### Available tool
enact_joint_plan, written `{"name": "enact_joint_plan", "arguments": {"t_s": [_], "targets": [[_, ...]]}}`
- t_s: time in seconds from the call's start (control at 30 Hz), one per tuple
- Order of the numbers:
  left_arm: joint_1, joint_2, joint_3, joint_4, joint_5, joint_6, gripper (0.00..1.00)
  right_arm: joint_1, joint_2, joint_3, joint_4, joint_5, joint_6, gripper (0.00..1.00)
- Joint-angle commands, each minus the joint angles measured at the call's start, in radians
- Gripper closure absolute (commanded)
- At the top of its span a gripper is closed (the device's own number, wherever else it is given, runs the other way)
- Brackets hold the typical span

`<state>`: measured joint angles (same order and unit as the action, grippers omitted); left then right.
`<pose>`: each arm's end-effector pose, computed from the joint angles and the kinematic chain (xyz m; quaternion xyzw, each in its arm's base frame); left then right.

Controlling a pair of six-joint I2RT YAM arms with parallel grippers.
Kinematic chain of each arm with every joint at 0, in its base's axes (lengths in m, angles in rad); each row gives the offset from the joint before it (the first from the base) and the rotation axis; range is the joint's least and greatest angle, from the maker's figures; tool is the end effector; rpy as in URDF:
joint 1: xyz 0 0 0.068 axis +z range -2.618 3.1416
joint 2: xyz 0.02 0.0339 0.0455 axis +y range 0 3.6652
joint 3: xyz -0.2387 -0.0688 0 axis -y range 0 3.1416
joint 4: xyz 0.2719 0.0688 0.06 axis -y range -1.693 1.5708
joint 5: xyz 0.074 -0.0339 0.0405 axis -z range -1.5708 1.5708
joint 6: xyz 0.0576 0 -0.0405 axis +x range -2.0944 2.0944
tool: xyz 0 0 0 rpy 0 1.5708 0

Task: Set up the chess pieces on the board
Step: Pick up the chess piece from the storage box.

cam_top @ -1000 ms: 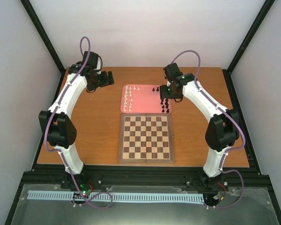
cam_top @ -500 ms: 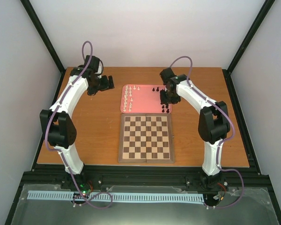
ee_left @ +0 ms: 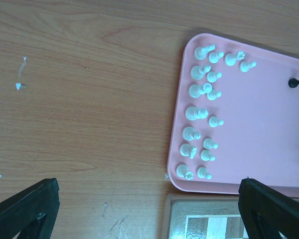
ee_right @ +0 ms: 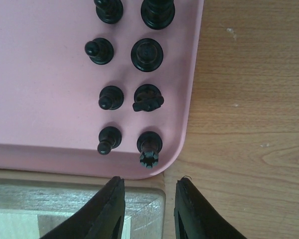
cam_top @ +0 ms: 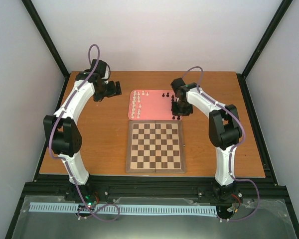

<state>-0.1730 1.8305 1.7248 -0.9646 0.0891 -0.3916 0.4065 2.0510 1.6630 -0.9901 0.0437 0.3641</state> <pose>0.4139 -0.0775 0.2599 -0.0946 0.9633 -0.1104 0.2256 0.3958 0.1677 0.1488 -0.0190 0.9949 0.0160 0.0973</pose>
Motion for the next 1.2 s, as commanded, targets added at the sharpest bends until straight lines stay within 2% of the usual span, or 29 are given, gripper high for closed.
{"name": "enact_joint_plan", "arguments": {"t_s": [0.0,0.17,0.53,0.67,0.87,1.17], "targets": [[0.003,0.027,0.038,0.003,-0.007,0.017,0.00,-0.010,0.035,-0.007,0.022,0.000,0.013,0.71],[0.003,0.038,0.045,-0.002,-0.007,0.016,0.00,-0.011,0.065,-0.003,0.032,-0.003,0.011,0.74],[0.003,0.048,0.053,-0.006,-0.016,0.020,0.00,-0.012,0.104,0.027,0.032,0.013,0.002,0.74],[0.003,0.060,0.065,-0.013,-0.017,0.019,0.00,-0.012,0.124,0.053,0.019,0.011,-0.005,0.87],[0.003,0.070,0.078,-0.019,-0.018,0.018,0.00,-0.012,0.123,0.059,0.012,0.010,-0.006,0.96],[0.003,0.070,0.075,-0.019,-0.012,0.017,0.00,-0.011,0.067,0.051,-0.019,0.009,-0.014,0.97]]}}
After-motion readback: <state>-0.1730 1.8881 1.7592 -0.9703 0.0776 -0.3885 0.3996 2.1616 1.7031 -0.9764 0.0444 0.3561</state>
